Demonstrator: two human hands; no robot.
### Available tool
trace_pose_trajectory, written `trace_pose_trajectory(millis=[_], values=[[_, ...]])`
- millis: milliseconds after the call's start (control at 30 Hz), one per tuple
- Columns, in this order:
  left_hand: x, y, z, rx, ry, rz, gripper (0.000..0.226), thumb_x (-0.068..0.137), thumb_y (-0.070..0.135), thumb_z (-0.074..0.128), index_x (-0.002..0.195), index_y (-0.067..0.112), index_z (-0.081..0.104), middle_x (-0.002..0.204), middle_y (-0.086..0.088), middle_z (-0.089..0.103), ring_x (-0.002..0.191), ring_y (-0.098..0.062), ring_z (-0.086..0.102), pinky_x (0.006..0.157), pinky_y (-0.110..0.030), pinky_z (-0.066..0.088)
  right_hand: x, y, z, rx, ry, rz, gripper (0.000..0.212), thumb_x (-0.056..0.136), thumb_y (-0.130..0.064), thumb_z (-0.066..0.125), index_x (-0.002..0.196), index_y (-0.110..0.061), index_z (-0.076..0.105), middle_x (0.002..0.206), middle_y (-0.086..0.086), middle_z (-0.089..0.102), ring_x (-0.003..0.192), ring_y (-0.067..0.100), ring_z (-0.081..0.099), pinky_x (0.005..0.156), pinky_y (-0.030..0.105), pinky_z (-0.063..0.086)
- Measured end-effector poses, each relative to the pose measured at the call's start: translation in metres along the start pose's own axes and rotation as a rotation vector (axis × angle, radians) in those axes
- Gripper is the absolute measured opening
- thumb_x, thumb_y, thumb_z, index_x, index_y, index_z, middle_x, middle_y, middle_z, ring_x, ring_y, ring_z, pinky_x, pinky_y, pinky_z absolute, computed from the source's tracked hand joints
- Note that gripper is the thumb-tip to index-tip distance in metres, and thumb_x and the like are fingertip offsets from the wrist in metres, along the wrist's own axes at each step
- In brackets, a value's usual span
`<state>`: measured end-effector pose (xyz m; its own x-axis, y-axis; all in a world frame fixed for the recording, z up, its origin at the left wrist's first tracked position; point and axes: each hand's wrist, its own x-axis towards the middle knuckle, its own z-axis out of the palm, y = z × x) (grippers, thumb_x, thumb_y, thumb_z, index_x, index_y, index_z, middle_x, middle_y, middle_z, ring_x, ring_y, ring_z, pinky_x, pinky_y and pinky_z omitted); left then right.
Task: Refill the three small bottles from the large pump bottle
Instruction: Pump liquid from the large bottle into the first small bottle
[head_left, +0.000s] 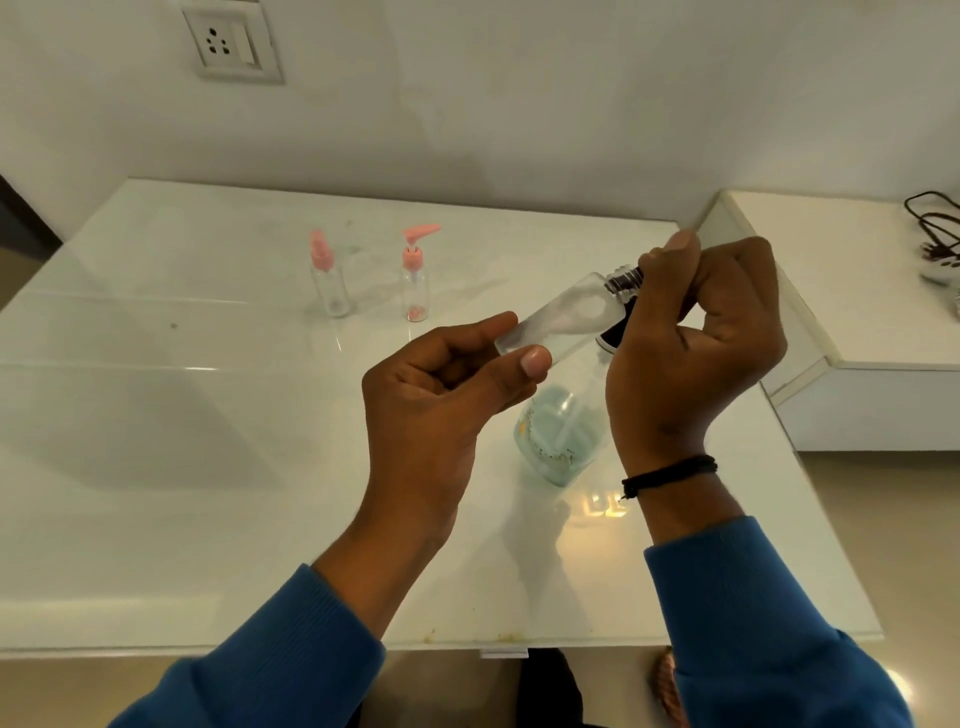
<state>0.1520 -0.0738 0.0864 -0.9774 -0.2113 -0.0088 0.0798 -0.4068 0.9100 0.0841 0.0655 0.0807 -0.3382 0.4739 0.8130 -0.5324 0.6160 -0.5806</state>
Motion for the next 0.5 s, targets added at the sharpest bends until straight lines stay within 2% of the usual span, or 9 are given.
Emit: trace_pose_trajectory(millis=[133, 300, 400, 500], values=[[0.0006, 0.0013, -0.0001, -0.002, -0.010, -0.001, 0.044, 0.064, 0.018, 0.081, 0.105, 0.006, 0.074, 0.092, -0.008, 0.079, 0.087, -0.031, 0.077, 0.077, -0.033, 0.061, 0.0057, -0.0015, 0.0002, 0.001, -0.010, -0.032, 0.041, 0.097, -0.003, 0.060, 0.057, 0.005, 0.054, 0.060, 0.016, 0.049, 0.057, 0.019, 0.040, 0.053, 0.042, 0.037], [0.0007, 0.0007, 0.0003, -0.005, -0.008, -0.003, 0.045, 0.062, 0.019, 0.081, 0.104, 0.006, 0.074, 0.091, -0.007, 0.079, 0.086, -0.030, 0.077, 0.076, -0.031, 0.061, 0.0026, -0.0025, 0.0008, 0.020, -0.005, -0.013, 0.040, 0.096, 0.001, 0.061, 0.057, 0.003, 0.055, 0.061, 0.014, 0.048, 0.061, 0.013, 0.039, 0.055, 0.031, 0.033], [0.0002, 0.0010, 0.0007, 0.001, -0.006, -0.007, 0.046, 0.061, 0.021, 0.081, 0.104, 0.007, 0.074, 0.092, -0.006, 0.079, 0.086, -0.030, 0.077, 0.076, -0.031, 0.062, 0.0038, -0.0024, -0.0003, 0.011, -0.013, -0.015, 0.040, 0.097, -0.002, 0.061, 0.058, 0.005, 0.055, 0.061, 0.015, 0.049, 0.058, 0.014, 0.039, 0.055, 0.041, 0.035], [0.0009, 0.0011, -0.0001, 0.007, -0.007, 0.004, 0.044, 0.063, 0.019, 0.081, 0.104, 0.007, 0.074, 0.092, -0.004, 0.079, 0.086, -0.030, 0.077, 0.076, -0.032, 0.062, 0.0071, -0.0033, -0.0002, -0.023, -0.016, -0.029, 0.042, 0.097, -0.005, 0.060, 0.057, 0.006, 0.054, 0.061, 0.016, 0.049, 0.057, 0.021, 0.041, 0.054, 0.045, 0.037]])
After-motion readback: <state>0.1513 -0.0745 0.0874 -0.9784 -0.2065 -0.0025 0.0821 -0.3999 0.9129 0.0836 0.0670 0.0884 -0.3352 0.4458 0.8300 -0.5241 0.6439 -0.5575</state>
